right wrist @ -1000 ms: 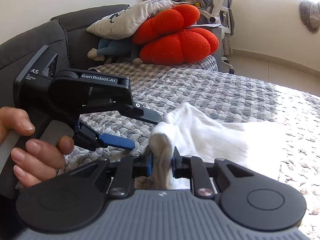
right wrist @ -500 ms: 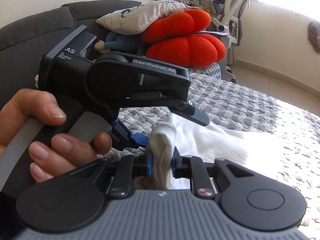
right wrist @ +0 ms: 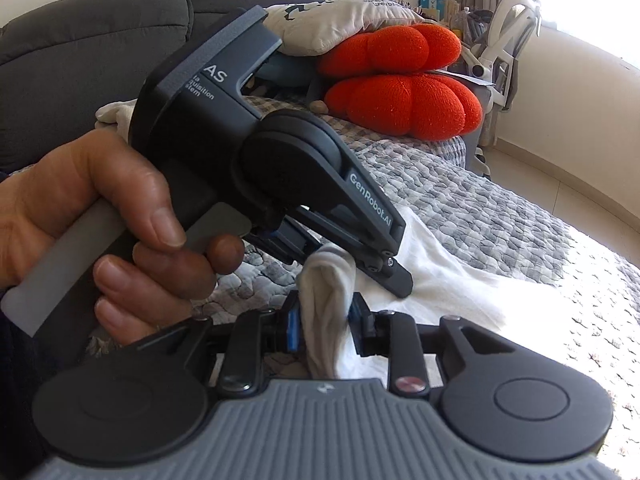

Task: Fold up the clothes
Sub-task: 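Lift the folded white pants off the quilt with both grippers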

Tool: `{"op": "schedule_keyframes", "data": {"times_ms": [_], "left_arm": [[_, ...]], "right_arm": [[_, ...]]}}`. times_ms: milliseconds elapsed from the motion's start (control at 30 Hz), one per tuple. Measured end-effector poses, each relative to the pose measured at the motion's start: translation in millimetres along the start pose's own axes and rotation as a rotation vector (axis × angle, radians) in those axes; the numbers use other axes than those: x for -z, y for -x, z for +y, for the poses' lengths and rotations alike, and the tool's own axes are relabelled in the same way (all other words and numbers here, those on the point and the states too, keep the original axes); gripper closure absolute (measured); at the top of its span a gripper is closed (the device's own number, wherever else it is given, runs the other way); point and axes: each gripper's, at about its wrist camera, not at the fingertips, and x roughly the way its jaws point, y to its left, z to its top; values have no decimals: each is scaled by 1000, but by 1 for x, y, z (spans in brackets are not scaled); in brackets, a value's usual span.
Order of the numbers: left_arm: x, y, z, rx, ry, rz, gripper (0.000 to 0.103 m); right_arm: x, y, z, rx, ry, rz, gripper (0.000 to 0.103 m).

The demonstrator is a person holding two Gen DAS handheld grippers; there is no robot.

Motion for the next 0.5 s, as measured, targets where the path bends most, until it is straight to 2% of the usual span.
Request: {"op": "schedule_keyframes", "data": {"times_ms": [33,100,167,267,400,433,500], "left_arm": [[-1,-1,0,-3,-8,1,80],[-1,0,0,-10,-24,1,81],[1,1,1,-16,-38,0,81],[1,2,3,-18,-37,0,80],[4,7,5,-25,-44,-6,80],[4,7,5,-26,-45,-7,80],[5,7,5,-27,-42,-9,80]], "right_arm": [[-1,5,-3,-22,-10,-1,71],[-3,19,-14,-64,-48,-2,58],[-5,32,-28,-92,-91,-3,37],[-4,50,-67,-60,-248,-8,35],[19,58,-130,26,-609,27,35],[26,57,-138,24,-671,31,35],[43,55,-156,-35,-827,28,35]]}}
